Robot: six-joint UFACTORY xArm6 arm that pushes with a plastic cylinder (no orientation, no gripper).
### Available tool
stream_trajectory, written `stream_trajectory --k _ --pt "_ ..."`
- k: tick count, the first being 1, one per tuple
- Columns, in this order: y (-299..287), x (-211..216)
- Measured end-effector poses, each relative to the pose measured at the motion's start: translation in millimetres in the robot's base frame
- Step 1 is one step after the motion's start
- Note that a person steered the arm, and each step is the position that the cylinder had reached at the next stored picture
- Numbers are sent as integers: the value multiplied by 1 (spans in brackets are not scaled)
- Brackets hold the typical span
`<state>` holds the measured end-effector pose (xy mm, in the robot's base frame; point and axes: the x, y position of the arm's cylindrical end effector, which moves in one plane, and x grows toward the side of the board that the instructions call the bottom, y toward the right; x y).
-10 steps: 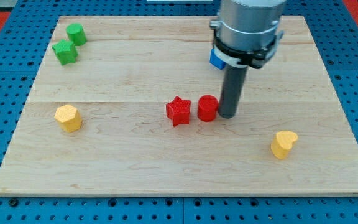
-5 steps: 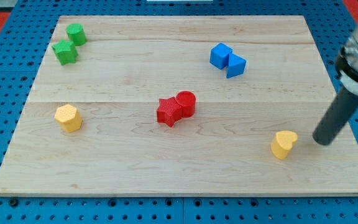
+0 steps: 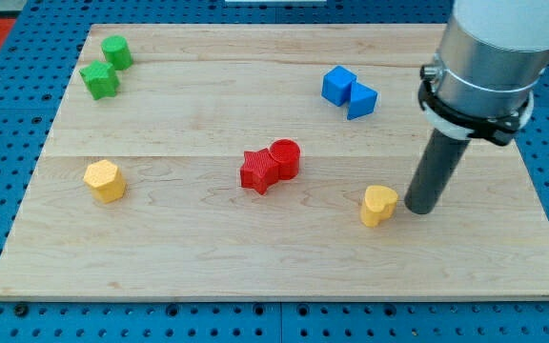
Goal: Move the yellow heart into yellow hexagon
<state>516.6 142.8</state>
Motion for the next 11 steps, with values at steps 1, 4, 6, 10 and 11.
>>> stream_trajectory --k 1,4,6,10,11 --pt "-58 2" --pt "-201 22" --pt "-257 20" --pt "-250 -13" --pt "-294 -21"
